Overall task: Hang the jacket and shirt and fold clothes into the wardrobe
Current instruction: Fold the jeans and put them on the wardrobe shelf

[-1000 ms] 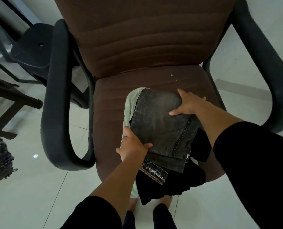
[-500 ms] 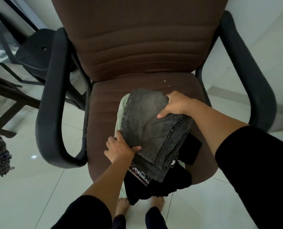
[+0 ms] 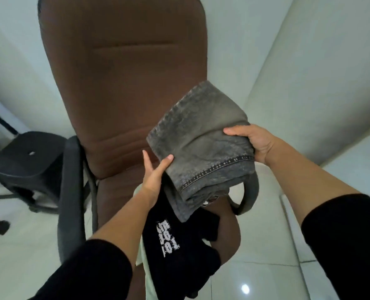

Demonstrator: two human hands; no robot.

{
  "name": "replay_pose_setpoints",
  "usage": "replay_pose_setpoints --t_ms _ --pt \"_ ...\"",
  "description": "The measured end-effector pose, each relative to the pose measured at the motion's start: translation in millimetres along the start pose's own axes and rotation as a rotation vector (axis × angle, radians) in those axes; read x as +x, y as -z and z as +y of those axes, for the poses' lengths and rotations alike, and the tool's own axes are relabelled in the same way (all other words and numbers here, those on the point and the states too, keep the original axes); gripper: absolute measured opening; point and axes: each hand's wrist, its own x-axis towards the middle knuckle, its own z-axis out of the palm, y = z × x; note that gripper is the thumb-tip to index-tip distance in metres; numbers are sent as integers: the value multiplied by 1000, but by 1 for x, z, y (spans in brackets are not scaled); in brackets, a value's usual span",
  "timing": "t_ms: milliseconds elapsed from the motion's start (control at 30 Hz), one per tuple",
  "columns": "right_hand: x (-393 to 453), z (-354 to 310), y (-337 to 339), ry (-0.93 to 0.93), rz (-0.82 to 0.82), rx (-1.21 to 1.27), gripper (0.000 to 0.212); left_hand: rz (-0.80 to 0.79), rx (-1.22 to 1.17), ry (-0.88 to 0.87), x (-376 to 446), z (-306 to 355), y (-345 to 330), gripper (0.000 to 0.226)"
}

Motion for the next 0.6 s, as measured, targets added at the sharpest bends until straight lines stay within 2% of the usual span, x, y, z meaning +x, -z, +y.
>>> replay_pose_setpoints --t_ms 100,167,233,300,400,600 --pt "-52 -31 9 113 128 50 27 -110 80 -177 -28 56 -32 105" --pt "-82 -47 11 266 212 89 38 -180 126 -338 -45 84 -51 93" --pt "-112 -58 13 443 297 122 67 -257 214 -492 -61 103 -67 88" --pt "-142 -62 16 563 353 131 83 -372 299 -615 -76 120 -79 79" --pt "-189 -56 24 630 422 118 75 -533 476 -761 -95 132 -105 61" --pt "-301 -4 65 557 642 65 47 -720 670 -841 -141 98 -190 52"
